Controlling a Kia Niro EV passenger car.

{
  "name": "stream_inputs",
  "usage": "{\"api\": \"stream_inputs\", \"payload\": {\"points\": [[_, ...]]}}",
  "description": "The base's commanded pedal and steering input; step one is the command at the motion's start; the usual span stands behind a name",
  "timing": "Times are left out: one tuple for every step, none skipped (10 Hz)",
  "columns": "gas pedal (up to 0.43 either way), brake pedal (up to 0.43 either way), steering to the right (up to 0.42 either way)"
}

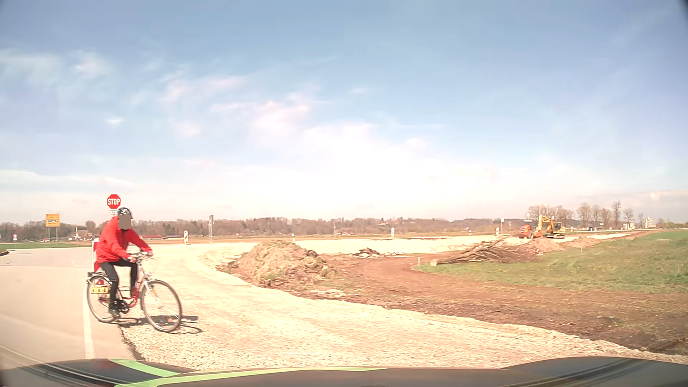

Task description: Follow the waypoints while adhering to traffic rules and regulations

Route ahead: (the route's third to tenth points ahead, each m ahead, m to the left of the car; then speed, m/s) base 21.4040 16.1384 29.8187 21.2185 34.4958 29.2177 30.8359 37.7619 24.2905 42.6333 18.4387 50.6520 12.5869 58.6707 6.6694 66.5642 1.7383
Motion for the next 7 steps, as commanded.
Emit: {"api": "stream_inputs", "payload": {"points": [[0.000, 0.000, -0.970], [0.000, 0.000, -0.970], [0.000, 0.000, -0.970], [0.008, 0.000, -0.969], [0.008, 0.000, -0.970], [0.020, 0.000, -0.969], [0.079, 0.000, -0.969]]}}
